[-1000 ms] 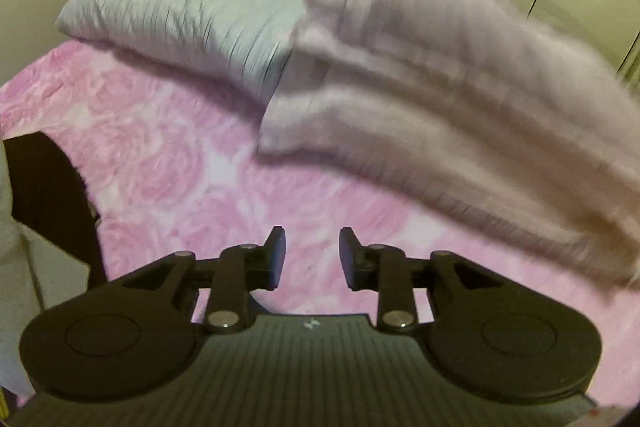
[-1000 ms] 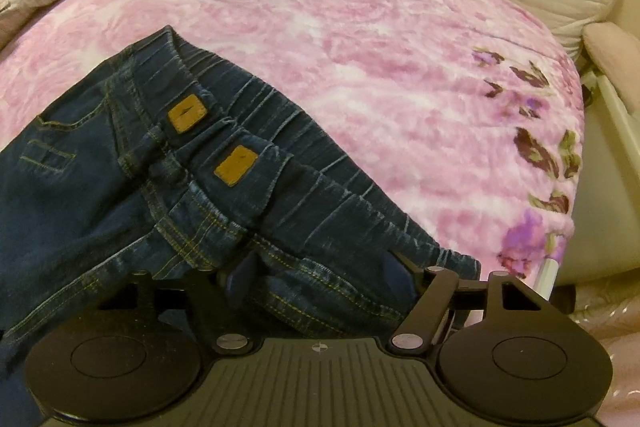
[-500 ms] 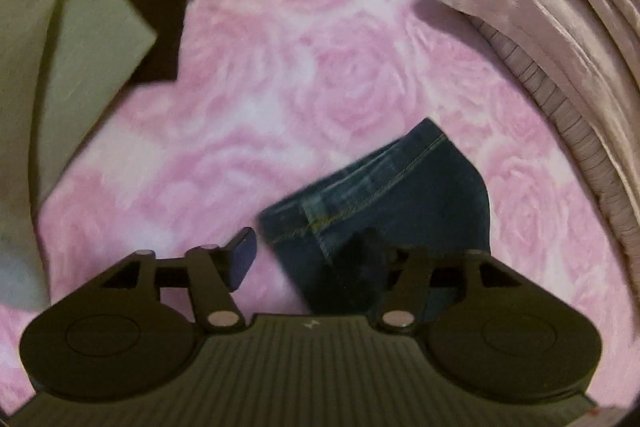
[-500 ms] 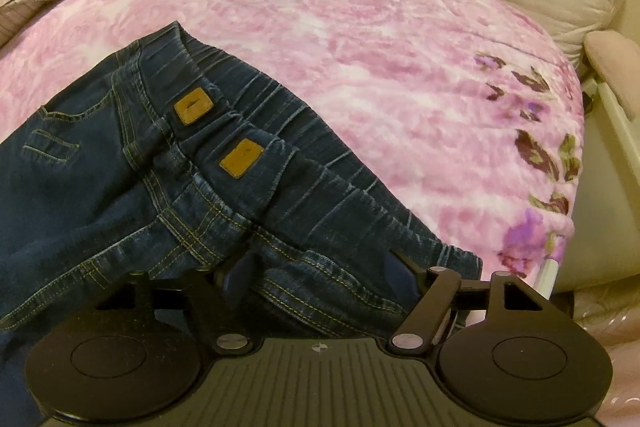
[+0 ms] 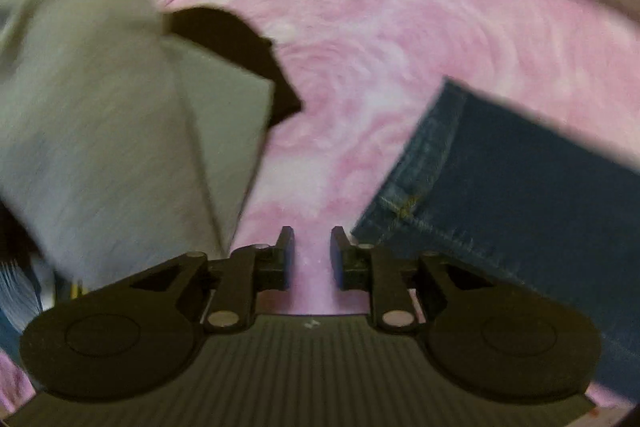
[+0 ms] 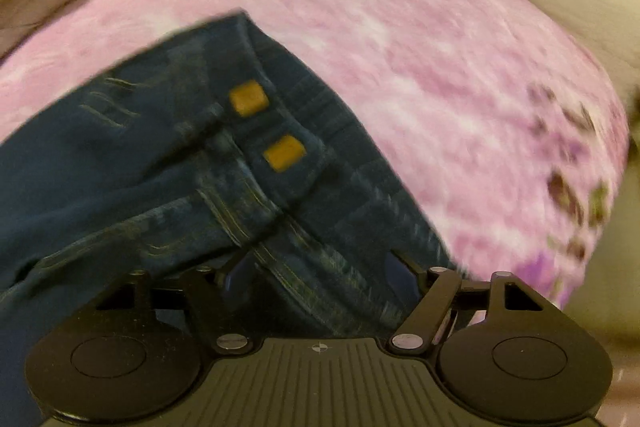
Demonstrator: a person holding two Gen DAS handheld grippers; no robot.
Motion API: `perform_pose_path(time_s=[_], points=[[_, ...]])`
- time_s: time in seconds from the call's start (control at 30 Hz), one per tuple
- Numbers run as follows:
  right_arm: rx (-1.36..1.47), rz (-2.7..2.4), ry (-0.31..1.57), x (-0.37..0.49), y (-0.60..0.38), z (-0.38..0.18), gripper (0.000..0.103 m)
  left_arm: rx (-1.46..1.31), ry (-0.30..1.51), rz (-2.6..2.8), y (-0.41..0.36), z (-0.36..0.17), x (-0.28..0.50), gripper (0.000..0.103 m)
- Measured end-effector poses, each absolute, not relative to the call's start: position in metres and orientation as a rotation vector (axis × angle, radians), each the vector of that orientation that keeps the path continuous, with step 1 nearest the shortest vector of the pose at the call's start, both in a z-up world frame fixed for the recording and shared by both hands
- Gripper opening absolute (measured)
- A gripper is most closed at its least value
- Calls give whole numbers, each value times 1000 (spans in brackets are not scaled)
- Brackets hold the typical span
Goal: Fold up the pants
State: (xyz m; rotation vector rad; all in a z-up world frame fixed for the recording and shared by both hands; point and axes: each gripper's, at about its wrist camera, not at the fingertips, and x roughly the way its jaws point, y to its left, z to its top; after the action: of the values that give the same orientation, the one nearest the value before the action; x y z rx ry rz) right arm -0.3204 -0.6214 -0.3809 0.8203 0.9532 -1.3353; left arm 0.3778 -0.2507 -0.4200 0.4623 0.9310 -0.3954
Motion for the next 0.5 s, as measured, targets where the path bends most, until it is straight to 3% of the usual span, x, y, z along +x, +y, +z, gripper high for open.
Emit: perform_pose_path(time_s=[0.07, 0.13, 0.3, 0.5], points=[[765, -1269, 885, -323, -629, -360, 70, 261, 963, -419, -235, -394, 370, 18], [751, -1187, 796, -326, -647, -344, 70, 154, 999, -470, -229, -372, 350, 30], [763, -920, 721, -319, -717, -348, 69, 23, 1039, -646, -234, -334, 269, 31], [845, -666, 707, -316, -815, -388, 46, -156, 1125, -678, -227, -322, 153, 31]])
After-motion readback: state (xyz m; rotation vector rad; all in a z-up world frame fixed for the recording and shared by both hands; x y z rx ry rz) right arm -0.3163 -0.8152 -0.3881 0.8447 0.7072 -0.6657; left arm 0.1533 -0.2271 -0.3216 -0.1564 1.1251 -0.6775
